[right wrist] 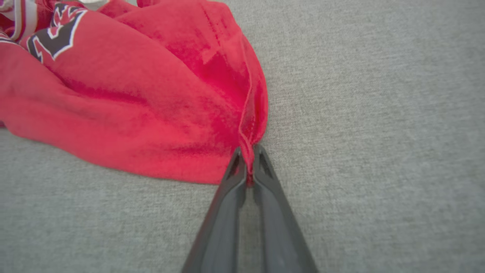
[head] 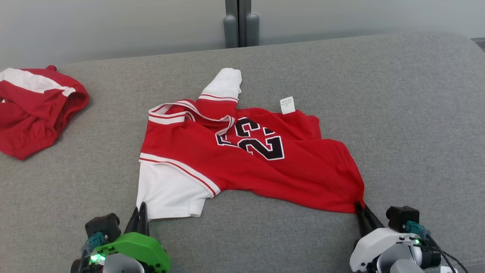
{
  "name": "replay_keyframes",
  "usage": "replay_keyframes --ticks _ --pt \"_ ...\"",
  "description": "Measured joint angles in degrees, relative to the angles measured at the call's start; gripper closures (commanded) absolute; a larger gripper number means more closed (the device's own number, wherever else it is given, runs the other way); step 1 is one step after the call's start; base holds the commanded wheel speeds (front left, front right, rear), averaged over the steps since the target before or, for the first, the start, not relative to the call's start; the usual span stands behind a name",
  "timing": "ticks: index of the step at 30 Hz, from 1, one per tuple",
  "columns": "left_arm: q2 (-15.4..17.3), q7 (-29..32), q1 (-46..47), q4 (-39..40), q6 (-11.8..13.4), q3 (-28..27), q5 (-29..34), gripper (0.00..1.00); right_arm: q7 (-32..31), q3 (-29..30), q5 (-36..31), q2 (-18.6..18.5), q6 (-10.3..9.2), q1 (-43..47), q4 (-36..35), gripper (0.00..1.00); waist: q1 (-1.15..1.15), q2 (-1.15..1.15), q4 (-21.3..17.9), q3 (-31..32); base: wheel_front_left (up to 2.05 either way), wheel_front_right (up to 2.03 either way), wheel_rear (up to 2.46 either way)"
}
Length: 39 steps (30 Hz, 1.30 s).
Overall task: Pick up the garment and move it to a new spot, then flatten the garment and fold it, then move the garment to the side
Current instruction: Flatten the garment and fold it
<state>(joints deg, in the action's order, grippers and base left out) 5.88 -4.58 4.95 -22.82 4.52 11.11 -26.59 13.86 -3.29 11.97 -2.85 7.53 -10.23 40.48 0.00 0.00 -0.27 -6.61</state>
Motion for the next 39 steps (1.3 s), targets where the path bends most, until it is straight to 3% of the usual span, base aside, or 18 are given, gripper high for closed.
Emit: replay_keyframes --ticks 7,17,29,39 --pt "0.3 -0.5 0.0 6.3 -1.0 0.1 -0.6 1.0 0.4 -4.0 6.0 0.1 -0.01 -1.1 -5.0 1.0 0.0 0.0 -0.9 1.1 0.0 0.0 0.0" --pt "1.5 0.8 2.1 24.7 -2.4 -3.1 -5.0 1.0 0.9 -6.2 11.9 -0.5 -0.01 -1.5 -24.6 1.0 0.0 0.0 -2.3 4.5 0.0 0.0 0.0" --pt "5.6 6.4 8.4 53.1 -0.1 -8.7 -7.9 1.0 -2.7 1.0 12.3 -2.2 -0.01 1.4 -52.5 1.0 0.0 0.0 -4.0 7.1 0.0 0.0 0.0" --pt "12.1 16.3 21.5 66.6 0.7 -9.5 -6.0 1.0 -9.5 8.6 8.5 -3.3 -0.01 1.6 -73.1 1.0 0.0 0.0 -5.6 6.3 0.0 0.0 0.0"
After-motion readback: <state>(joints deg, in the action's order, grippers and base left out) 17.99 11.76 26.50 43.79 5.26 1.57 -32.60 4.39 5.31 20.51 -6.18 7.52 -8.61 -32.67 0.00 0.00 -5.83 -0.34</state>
